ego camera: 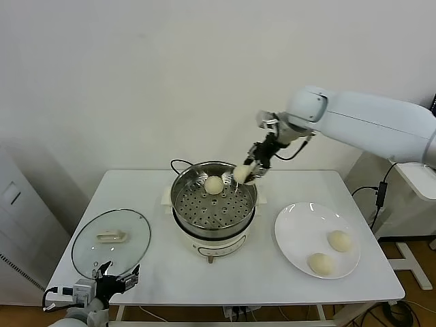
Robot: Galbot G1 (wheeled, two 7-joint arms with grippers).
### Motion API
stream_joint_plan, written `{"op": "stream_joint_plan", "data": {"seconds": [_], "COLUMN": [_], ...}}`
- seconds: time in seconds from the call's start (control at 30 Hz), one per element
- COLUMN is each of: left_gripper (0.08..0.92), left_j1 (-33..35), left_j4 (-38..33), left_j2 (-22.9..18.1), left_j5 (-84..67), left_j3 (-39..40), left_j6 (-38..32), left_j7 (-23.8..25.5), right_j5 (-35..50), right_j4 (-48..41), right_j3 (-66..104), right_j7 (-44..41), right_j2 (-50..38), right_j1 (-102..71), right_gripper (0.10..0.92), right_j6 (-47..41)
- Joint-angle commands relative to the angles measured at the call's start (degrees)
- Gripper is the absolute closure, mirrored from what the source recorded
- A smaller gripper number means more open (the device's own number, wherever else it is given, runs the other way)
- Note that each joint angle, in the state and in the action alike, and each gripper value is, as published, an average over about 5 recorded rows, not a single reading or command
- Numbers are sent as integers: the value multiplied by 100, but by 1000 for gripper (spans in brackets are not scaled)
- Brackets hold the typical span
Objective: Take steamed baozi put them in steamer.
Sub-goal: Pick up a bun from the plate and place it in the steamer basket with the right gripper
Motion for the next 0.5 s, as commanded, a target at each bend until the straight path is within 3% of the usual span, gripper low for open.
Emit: {"op": "stream_joint_plan", "data": {"seconds": [0.03, 0.5], "left_gripper": [177, 177], "left_j1": [-13, -51], "left_j4": [12, 49], "left_j2": [11, 59], "left_j5": [0, -17], "left_j3": [7, 53], "left_j6": [-3, -4], "left_j7": [0, 3], "right_j5": [418, 138], "right_j4": [-90, -637], "right_j3": [78, 215], "right_j7": [505, 855], "right_j2": [801, 1428], "right_j1": [-249, -1167], "right_gripper": [567, 567], "right_j6": [-320, -454]}}
